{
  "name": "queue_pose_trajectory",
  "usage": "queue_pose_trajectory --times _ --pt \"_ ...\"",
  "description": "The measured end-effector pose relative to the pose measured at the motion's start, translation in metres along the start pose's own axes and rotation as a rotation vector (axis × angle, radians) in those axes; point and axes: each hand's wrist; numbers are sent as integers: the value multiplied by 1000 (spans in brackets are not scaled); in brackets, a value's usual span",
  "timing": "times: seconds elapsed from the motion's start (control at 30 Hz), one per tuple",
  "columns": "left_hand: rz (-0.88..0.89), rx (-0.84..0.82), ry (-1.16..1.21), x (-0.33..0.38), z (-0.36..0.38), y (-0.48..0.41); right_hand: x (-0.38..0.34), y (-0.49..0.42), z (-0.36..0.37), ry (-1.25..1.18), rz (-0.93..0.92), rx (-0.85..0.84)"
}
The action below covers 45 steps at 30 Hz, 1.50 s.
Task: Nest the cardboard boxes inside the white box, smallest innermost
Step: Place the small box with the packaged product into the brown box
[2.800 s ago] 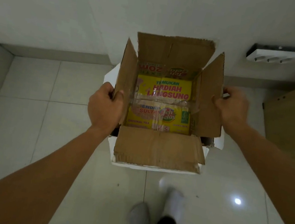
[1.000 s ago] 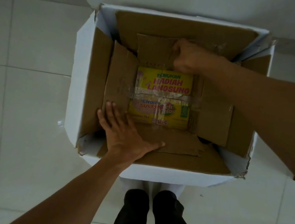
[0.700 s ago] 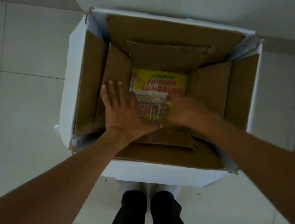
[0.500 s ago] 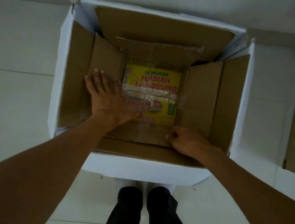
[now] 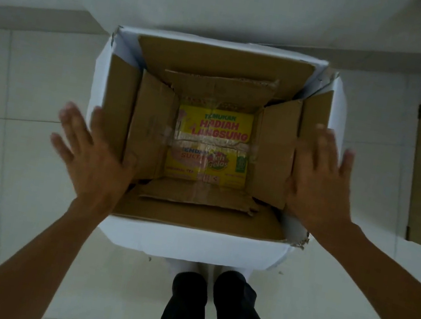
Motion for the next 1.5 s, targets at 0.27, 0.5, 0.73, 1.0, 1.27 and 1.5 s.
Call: queue_pose_trajectory --times 0.27,0.5,0.73,1.0,1.27,1.5 --pt "-297 -50 362 -15 15 16 18 6 24 -1165 539 -182" --pt "-240 2 408 -16 21 25 16 0 34 -1048 491 -66" --pt "-247 -9 480 20 39 64 56 26 34 -1018 537 -30" --pt "-240 -21 526 103 61 116 149 55 31 -1001 582 -17" --pt "-236 -28 542 215 82 152 265 63 33 -1059 595 -30" --pt "-248 -30 608 305 96 162 340 60 33 -908 718 16"
Point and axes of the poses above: each hand's wrist, its own y-axis away from the middle knuckle, its own z-axis out of the palm, x = y × z, and after that the axes turned 8 degrees about -x, right-handed
